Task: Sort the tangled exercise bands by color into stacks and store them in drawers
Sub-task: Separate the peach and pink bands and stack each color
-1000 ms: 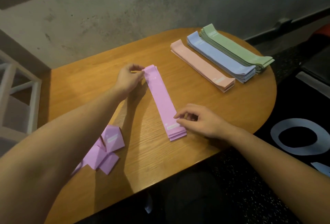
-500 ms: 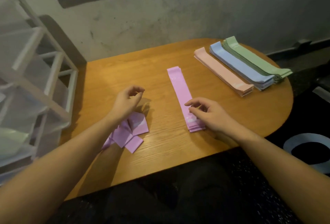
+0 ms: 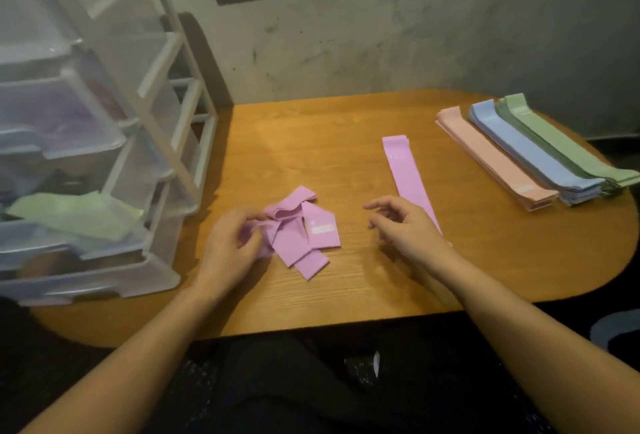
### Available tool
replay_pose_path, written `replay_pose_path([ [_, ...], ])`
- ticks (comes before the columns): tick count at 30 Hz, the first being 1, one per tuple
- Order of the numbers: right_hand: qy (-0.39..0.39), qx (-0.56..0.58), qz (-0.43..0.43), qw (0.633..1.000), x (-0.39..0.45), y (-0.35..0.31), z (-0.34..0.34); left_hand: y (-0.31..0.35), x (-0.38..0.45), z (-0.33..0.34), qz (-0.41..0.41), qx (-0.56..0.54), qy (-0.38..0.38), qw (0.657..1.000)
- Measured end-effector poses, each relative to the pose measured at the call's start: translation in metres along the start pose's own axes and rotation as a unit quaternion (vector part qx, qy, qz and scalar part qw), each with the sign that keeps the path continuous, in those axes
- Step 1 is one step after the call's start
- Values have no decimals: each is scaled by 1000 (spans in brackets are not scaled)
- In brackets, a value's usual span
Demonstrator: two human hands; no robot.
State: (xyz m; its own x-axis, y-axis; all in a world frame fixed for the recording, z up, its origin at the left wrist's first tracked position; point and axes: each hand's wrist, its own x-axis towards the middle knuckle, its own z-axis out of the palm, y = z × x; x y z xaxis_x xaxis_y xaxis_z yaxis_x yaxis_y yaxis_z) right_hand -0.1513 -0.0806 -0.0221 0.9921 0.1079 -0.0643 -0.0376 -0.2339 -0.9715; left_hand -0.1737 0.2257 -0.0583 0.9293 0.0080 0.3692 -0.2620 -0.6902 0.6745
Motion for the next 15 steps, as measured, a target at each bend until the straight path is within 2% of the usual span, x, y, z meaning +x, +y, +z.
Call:
replay_pose_path([
  [4, -66, -34, -17, 997, 8, -3, 41, -13, -12, -2, -14, -4, 23, 1000],
  [7, -106, -133, -67, 983, 17, -6, 74, -13, -15, 2, 30, 22, 23, 999],
  [10, -100, -325, -111, 934, 28, -5, 100, -11, -16, 2, 59, 47, 6, 997],
  [11, -93, -358, -118, 922, 30, -4, 106, -12, -16, 2, 68, 50, 1, 996],
  [15, -95, -375, -118, 915, 27, 2, 116, -13, -15, 3, 79, 45, -31, 995],
])
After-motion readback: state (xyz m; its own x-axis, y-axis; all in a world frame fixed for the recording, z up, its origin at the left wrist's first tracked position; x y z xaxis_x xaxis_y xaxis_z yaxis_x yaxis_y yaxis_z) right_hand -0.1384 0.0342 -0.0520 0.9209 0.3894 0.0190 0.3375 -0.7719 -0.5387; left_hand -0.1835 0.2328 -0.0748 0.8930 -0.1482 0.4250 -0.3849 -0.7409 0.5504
